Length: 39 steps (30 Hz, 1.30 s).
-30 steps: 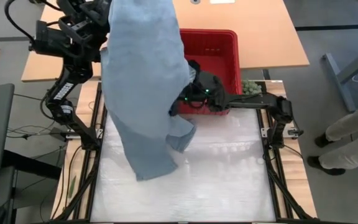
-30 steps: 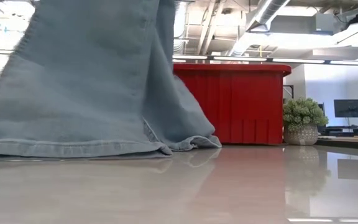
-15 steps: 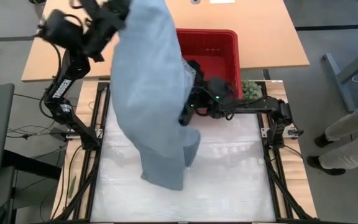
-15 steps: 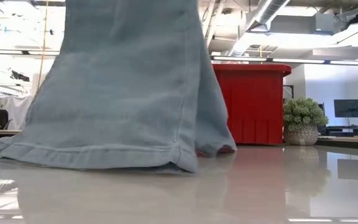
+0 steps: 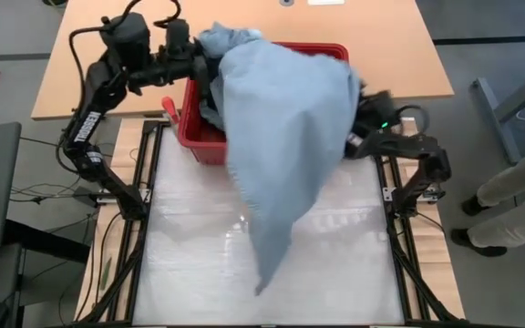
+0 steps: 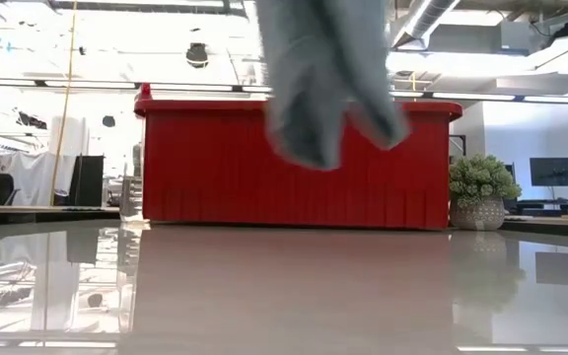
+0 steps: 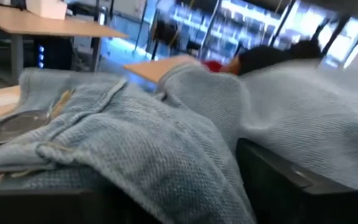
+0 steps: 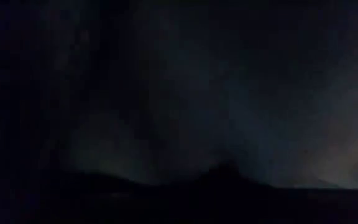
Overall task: Fold Laundry from Bin
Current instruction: Fold the light blue pants
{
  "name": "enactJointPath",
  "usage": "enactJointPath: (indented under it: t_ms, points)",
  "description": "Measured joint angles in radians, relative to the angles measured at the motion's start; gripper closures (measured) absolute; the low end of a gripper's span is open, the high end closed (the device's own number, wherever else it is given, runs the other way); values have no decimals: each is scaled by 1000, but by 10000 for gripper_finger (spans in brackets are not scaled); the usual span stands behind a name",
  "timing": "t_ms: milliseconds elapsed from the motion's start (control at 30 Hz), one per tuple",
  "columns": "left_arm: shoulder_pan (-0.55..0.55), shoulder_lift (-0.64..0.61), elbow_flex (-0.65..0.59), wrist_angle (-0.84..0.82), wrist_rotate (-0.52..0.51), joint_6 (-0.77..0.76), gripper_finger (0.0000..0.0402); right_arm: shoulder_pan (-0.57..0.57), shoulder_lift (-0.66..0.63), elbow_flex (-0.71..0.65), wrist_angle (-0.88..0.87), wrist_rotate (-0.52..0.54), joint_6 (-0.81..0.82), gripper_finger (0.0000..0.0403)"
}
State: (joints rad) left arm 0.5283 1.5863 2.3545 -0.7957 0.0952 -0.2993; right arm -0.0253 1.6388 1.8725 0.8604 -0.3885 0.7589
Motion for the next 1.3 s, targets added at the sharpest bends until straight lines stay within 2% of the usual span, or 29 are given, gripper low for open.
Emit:
enactJointPath:
  t_ms: [133, 300, 467, 533, 667, 767, 1033, 1100, 1167, 1200, 1300]
  points:
    - [36, -31, 1, -108, 22, 70, 188, -44, -96, 0, -170, 27, -9, 387]
    - [43, -62, 1, -187, 21, 149, 190, -92, -186, 0, -377, 128, -56, 387]
    - [44, -78, 1, -160, 202, 239, 190, -128, -228, 1, -388, 144, -61, 387]
    - [44, -75, -1, -108, 199, 182, 190, -126, -234, 4, -399, 144, -76, 387]
    - [46, -73, -1, 21, 43, -59, 190, -116, -237, 6, -424, 125, -117, 387]
    - [60, -74, -1, 71, 16, -222, 191, -112, -235, 6, -437, 121, -120, 387]
    - [145, -123, 0, 44, 36, -277, 191, -135, -260, 5, -455, 123, -142, 387]
    - [161, -129, 0, 44, 74, -281, 191, -135, -266, 5, -460, 126, -151, 387]
    - [172, -134, 0, 43, 162, -235, 191, -135, -268, 4, -463, 127, -155, 387]
    - [172, -135, 0, 38, 231, -194, 191, -137, -268, 4, -465, 130, -154, 387]
    - [128, -140, -1, -21, 526, -37, 191, -151, -268, 4, -471, 130, -139, 386]
